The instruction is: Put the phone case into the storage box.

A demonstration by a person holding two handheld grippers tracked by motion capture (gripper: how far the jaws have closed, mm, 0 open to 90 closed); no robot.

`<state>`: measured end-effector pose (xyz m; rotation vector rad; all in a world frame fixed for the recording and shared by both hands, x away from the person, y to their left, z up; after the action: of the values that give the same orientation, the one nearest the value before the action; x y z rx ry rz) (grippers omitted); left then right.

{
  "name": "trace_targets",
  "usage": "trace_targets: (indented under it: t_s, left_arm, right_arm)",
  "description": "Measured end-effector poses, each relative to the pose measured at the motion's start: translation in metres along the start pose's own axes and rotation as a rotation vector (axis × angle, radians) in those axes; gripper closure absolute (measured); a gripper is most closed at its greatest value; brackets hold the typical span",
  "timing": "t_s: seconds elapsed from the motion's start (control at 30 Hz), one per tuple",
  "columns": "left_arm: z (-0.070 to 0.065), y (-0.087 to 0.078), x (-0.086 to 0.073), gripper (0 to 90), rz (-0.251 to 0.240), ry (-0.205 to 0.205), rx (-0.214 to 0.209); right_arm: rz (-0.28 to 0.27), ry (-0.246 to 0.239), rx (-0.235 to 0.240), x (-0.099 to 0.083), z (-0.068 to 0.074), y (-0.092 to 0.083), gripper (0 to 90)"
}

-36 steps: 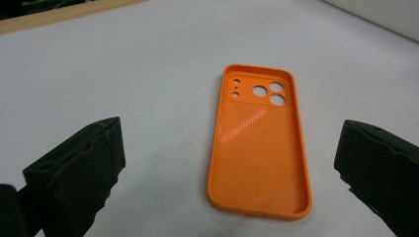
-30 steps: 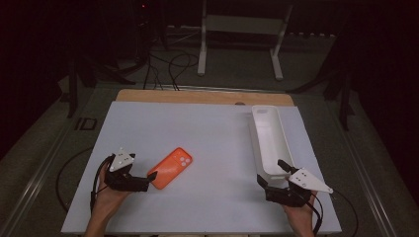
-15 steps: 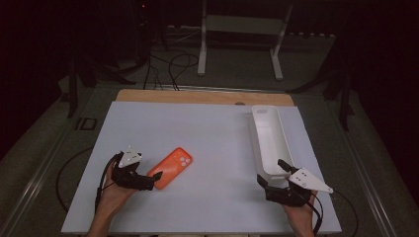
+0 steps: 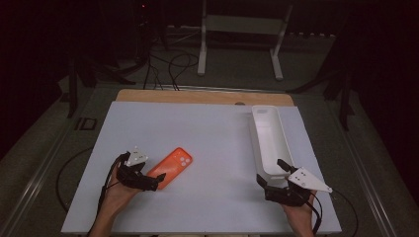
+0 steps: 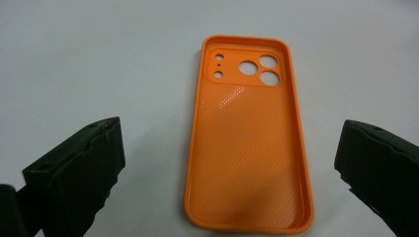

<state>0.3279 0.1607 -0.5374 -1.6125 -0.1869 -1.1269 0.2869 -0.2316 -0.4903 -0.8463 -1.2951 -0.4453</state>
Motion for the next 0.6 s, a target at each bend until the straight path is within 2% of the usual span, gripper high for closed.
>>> trace_targets:
  t_s: [0.6]
  left_arm:
    - [-0.008,0.011,-0.005,0.0,0.046,0.022,-0.012]
  right_arm:
    - [0.002,-0.002,0.002,0.0,0.0,0.001,9.7]
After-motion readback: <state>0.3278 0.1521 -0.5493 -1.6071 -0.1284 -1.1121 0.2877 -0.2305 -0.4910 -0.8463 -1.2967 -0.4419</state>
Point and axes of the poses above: each handheld gripper's, and its own axes: y roughly forward along the jaws, x roughly out of its top, z roughly to its left, the point moved 7 cm from there along y, roughly forward along the jaws, and after that the axes turned 7 degrees about x, right-handed, at the moved point
